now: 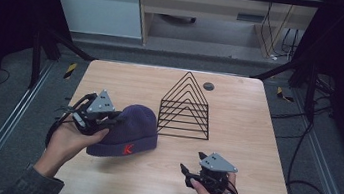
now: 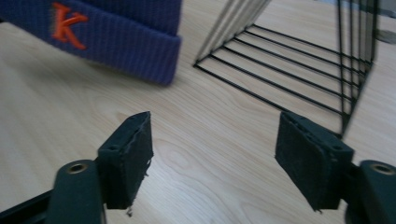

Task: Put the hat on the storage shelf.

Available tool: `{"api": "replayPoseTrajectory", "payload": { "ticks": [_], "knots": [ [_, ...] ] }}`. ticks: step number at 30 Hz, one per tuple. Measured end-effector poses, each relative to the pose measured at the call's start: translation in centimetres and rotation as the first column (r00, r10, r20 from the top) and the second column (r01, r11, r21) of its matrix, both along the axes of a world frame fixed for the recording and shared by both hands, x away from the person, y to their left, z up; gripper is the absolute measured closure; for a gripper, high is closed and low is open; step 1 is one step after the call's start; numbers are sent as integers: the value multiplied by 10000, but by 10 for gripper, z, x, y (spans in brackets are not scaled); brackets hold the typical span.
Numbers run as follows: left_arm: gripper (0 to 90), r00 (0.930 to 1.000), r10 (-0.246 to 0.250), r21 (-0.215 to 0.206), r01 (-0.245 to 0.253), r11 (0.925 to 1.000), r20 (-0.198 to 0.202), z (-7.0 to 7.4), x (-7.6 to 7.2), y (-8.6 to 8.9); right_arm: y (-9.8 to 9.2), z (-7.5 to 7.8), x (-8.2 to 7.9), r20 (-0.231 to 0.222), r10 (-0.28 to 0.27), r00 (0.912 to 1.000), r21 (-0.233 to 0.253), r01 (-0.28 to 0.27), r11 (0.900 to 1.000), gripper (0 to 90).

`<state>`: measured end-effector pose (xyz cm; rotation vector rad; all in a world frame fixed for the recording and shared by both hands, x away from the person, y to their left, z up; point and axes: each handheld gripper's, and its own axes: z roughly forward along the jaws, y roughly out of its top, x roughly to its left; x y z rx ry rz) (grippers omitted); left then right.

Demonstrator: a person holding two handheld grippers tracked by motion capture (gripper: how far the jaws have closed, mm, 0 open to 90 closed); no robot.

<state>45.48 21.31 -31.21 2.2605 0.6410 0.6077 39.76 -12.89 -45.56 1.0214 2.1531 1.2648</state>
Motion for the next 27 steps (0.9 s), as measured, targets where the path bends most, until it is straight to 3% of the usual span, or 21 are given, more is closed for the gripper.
{"api": "replayPoseTrajectory", "payload": {
  "ticks": [6, 7, 15, 20, 21, 23, 26, 27],
  "knots": [
    [791, 9980, -403, -22, 404, 9992, 496, 21, -4, 3, 14, 11, 5, 32, 667, 9978, -86, -666, 9977, 315],
    [791, 9963, -573, -110, 581, 9982, 641, 30, -6, 3, 20, 18, 11, 2, 973, 9953, -136, -973, 9952, 311],
    [791, 9859, -1307, -441, 1359, 9897, 1046, 56, -15, -1, 34, 45, 37, -39, 1595, 9872, -133, -1596, 9871, 277],
    [790, 9793, -1608, -365, 1664, 9854, 1226, 64, -16, -7, 40, 58, 50, -197, 2171, 9759, -25, -2172, 9761, 276],
    [790, 9766, -1736, -309, 1789, 9834, 1269, 66, -15, -10, 44, 61, 59, -310, 2451, 9690, -14, -2452, 9695, 280],
    [790, 9749, -1817, -304, 1870, 9819, 1288, 68, -14, -11, 45, 62, 61, -369, 2536, 9666, -67, -2540, 9672, 280],
    [790, 9739, -1856, -401, 1922, 9805, 1307, 69, -12, -13, 51, 62, 74, -591, 2795, 9583, -207, -2811, 9594, 314],
    [790, 9732, -1899, -446, 1970, 9794, 1297, 71, -10, -13, 54, 62, 81, -779, 2990, 9511, -173, -3011, 9534, 353]
  ]
}}
